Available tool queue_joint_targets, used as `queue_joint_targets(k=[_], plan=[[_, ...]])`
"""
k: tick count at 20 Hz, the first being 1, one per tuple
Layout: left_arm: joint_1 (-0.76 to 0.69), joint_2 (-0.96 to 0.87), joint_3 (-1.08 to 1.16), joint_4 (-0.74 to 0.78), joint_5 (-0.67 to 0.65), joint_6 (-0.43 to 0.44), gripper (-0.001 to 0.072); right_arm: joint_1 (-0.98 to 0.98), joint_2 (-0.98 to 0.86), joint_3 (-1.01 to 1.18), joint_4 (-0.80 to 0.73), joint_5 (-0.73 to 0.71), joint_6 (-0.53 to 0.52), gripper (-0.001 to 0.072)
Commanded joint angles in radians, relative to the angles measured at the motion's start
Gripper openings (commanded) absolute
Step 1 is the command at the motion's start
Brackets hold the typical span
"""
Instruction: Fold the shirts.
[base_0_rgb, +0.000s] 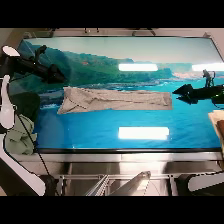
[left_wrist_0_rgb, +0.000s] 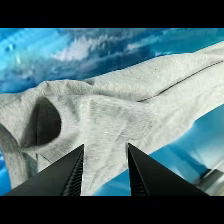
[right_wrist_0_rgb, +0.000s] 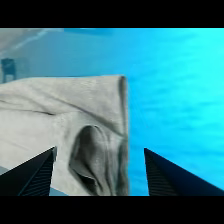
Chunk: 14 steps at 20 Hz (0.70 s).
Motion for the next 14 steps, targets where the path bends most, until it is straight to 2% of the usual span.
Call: queue_joint_targets(k=[1,4,5,6,7,9,12,14], plan=[[0.02,0.052,-0.065,-0.076,0.019,-0.018,0.0289,0.026,-0.045,0.024,-0.066,0.022,0.079,0.0618],[-0.02,0.058,-0.12,-0.148,-0.006,-0.014,0.0287,0.127,-0.096,0.024,-0.047,0.021,0.087,0.0614],[-0.05,0.058,-0.129,-0.143,-0.006,-0.014,0.0286,0.159,-0.104,0.025,-0.047,0.019,0.087,0.0489],[-0.087,0.058,-0.143,-0.143,0.001,-0.014,0.0286,0.18,-0.106,0.025,-0.047,0.018,0.086,0.0227],[-0.126,0.058,-0.157,-0.139,0.021,-0.008,0.0284,0.192,-0.105,0.03,-0.047,0.02,0.089,0.0018],[-0.225,0.056,-0.19,-0.134,0.12,0.026,0.0,0.19,-0.098,0.063,-0.048,0.085,0.09,0.0014],[-0.382,0.005,-0.177,-0.095,0.221,0.037,-0.0001,0.151,-0.048,0.131,-0.047,0.217,0.117,0.0014],[-0.493,-0.062,-0.118,-0.014,0.224,-0.005,-0.0001,0.122,0.006,0.18,-0.047,0.291,0.139,0.0014]])
